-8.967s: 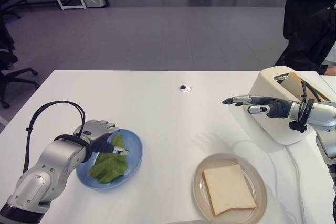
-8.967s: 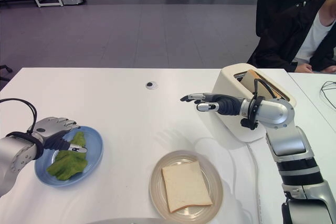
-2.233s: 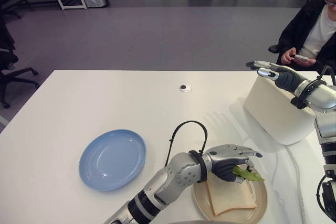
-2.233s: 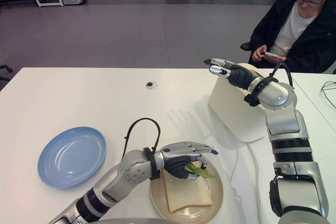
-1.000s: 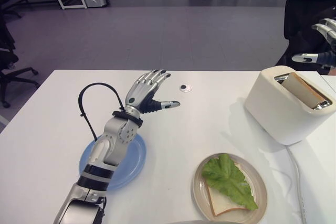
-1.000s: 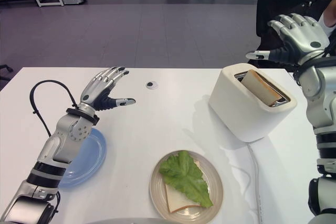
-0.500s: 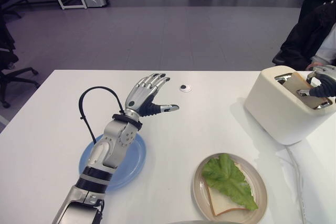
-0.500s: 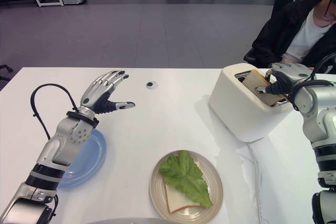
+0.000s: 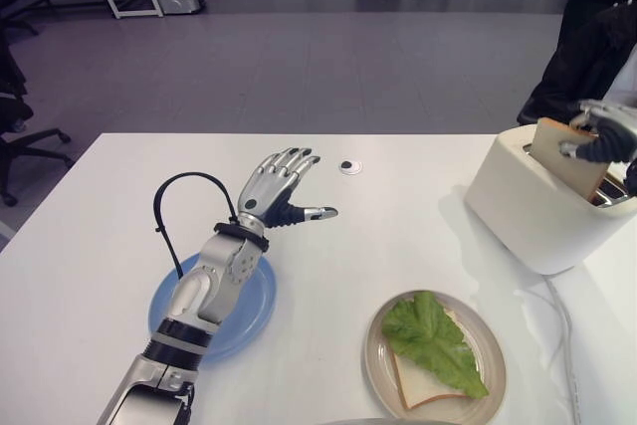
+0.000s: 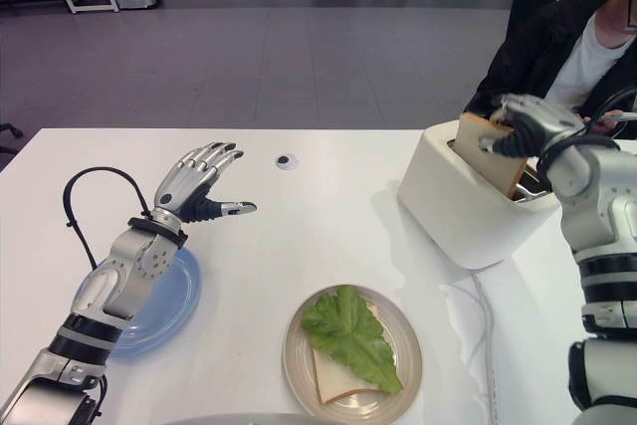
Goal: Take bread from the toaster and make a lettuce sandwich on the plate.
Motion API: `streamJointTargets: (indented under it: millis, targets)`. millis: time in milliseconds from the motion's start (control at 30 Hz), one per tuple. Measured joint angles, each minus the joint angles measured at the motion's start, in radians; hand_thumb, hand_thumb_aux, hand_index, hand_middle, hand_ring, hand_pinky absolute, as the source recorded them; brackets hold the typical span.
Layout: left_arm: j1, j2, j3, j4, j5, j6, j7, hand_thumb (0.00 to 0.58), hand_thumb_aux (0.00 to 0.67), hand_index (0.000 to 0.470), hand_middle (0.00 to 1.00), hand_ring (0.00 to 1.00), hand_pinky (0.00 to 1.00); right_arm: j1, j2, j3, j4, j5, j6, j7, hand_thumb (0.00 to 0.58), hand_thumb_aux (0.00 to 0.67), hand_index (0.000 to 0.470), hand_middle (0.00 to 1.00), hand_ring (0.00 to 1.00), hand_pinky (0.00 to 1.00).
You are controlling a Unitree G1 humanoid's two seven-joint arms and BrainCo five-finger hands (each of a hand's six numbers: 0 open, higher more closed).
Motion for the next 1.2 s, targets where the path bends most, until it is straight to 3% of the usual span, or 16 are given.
streamJointTargets:
  millis: [233, 400, 633, 867, 1200]
  targets:
    - [0.002, -0.001, -0.008, 0.005, 0.000, 0.000, 0.000, 0.000, 0.000, 0.000, 0.00, 0.00, 0.00, -0.166, 0.083, -0.146, 0.048, 0.326, -0.083, 0.043, 0.580, 0.670, 0.470, 0.00, 0.00, 0.00]
    - [0.002, -0.001, -0.018, 0.011, 0.000, -0.003, 0.001, 0.000, 0.000, 0.000, 0.00, 0.00, 0.00, -0.155, 0.113, -0.065, -0.075, 0.565, -0.062, 0.443, 0.580, 0.670, 0.470, 0.00, 0.00, 0.00]
    - [0.002, -0.001, -0.021, 0.014, 0.000, -0.002, 0.004, 0.000, 0.000, 0.000, 0.00, 0.00, 0.00, 0.064, 0.046, 0.193, -0.368, 0.705, 0.102, 0.987, 0.580, 0.670, 0.470, 0.00, 0.00, 0.00]
    - [0.002, -0.001, -0.023, 0.017, 0.000, -0.002, 0.004, 0.000, 0.000, 0.000, 0.00, 0.00, 0.00, 0.113, 0.053, 0.313, -0.443, 0.660, 0.144, 1.055, 0.580, 0.670, 0.470, 0.00, 0.00, 0.00]
    - [0.002, -0.001, -0.028, 0.018, 0.000, -0.001, 0.003, 0.000, 0.000, 0.000, 0.00, 0.00, 0.00, 0.241, 0.117, 0.353, -0.494, 0.682, 0.187, 1.047, 0.580, 0.670, 0.470, 0.00, 0.00, 0.00]
